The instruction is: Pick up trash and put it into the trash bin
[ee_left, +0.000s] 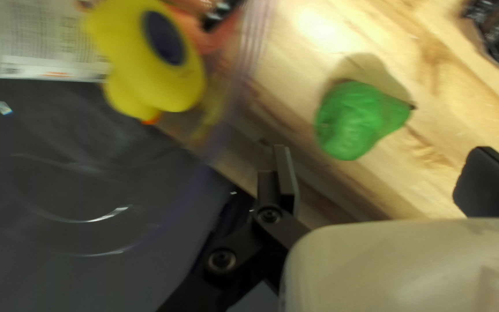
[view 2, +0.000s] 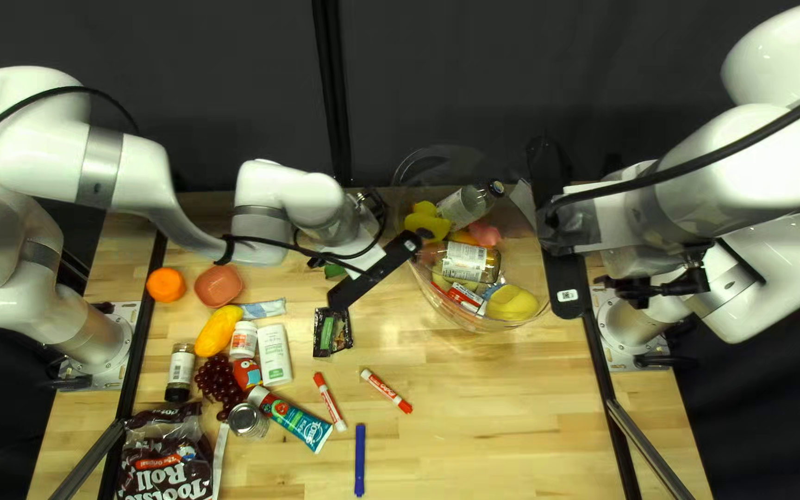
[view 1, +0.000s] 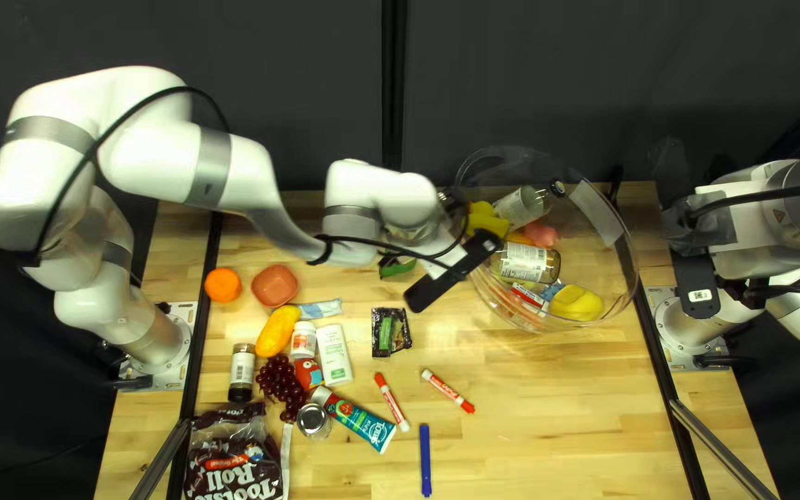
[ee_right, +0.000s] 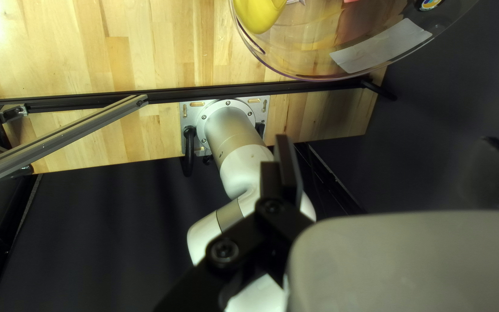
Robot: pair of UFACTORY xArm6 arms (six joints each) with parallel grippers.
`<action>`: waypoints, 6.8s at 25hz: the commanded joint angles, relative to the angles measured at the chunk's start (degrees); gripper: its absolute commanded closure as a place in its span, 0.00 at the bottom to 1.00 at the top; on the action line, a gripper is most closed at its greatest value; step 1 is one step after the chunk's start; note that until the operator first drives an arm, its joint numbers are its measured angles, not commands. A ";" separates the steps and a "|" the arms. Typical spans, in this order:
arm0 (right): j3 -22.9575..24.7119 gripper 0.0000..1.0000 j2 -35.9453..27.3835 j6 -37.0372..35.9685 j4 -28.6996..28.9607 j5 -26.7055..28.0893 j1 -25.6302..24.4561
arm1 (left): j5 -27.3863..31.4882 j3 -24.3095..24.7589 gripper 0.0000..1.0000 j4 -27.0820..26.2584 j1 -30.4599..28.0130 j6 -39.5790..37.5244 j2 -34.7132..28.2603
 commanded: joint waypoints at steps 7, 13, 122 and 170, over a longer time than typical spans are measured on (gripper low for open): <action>0.00 0.00 0.00 0.00 0.00 0.00 0.00 | -12.71 7.15 0.00 -8.79 8.17 19.36 2.90; 0.00 0.00 0.00 0.00 0.00 0.00 0.00 | -18.43 7.84 0.00 -13.49 9.63 26.91 5.66; 10.65 0.00 5.76 -2.79 2.19 -20.56 -5.31 | 47.83 -15.25 0.00 -9.35 -19.38 -50.60 -17.88; 14.00 0.00 25.25 16.35 10.79 -54.55 -4.37 | 53.40 -9.68 0.00 -6.16 -24.38 -60.37 -30.36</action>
